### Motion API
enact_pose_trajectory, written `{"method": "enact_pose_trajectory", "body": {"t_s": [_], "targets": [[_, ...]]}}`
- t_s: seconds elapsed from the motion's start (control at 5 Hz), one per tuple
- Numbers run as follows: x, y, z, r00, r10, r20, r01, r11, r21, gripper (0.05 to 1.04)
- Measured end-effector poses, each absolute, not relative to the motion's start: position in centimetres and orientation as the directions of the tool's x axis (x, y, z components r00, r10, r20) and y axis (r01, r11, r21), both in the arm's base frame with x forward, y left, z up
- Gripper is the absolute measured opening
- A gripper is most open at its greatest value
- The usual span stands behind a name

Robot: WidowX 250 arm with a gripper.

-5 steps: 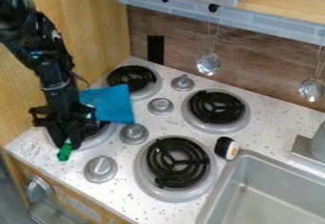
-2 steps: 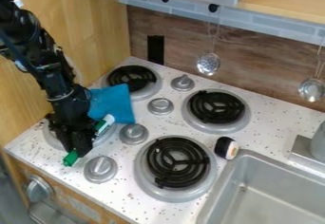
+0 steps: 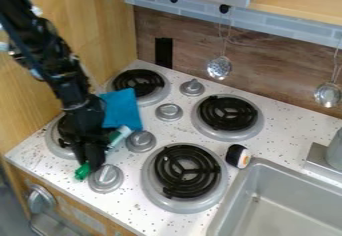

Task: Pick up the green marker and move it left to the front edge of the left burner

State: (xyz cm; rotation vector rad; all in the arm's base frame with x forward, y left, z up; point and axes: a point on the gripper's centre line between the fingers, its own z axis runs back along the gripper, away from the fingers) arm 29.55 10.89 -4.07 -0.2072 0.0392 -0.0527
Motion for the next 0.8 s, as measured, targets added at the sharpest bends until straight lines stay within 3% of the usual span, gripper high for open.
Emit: {"method": "enact_pose_trajectory", "body": {"t_s": [0.2, 0.4, 0.6, 0.8], "targets": [[29.6, 11.0, -4.0, 0.995, -0.084, -0.054, 0.072, 0.977, -0.203, 0.550], [30.5, 10.3, -3.7, 0.989, -0.144, -0.038, 0.134, 0.973, -0.190, 0.584], [32.5, 11.2, -0.1, 0.970, -0.229, 0.079, 0.233, 0.971, -0.049, 0.734], [32.7, 11.3, 4.8, 0.943, -0.296, 0.148, 0.287, 0.955, 0.080, 0.986]]}}
